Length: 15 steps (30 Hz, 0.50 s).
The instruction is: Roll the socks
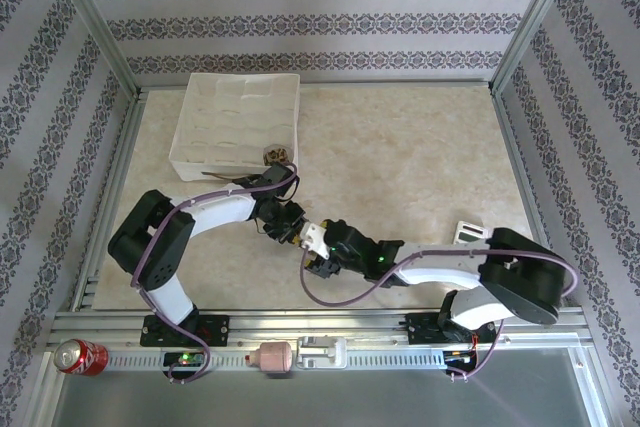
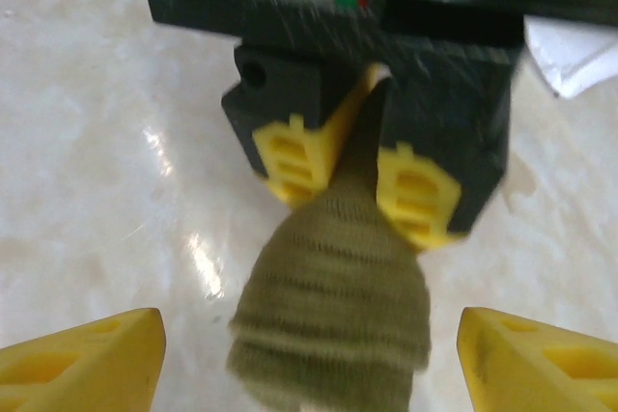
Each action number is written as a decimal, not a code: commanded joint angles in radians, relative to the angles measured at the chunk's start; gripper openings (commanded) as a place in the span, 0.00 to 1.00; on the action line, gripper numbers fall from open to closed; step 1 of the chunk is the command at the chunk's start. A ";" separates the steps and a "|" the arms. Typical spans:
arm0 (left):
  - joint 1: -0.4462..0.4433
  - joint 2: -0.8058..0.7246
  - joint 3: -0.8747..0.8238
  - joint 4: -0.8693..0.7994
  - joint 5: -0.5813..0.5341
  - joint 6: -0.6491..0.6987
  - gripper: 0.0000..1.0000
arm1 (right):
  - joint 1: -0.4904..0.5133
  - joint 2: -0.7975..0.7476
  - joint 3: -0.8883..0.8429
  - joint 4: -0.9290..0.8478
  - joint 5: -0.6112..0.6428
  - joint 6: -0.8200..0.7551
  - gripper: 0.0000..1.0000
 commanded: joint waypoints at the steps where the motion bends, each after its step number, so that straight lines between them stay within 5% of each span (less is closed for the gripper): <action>1: 0.009 0.046 -0.014 -0.143 -0.042 0.022 0.00 | 0.016 0.080 0.056 0.003 0.144 -0.081 0.76; 7: 0.013 0.038 -0.012 -0.138 -0.037 0.023 0.00 | 0.015 0.183 0.067 -0.026 0.183 -0.050 0.55; 13: 0.016 0.021 -0.032 -0.111 -0.025 0.020 0.00 | 0.005 0.195 0.060 -0.029 0.154 -0.022 0.17; 15: 0.021 0.007 -0.045 -0.083 -0.026 0.013 0.16 | -0.001 0.191 0.060 -0.029 0.125 -0.012 0.07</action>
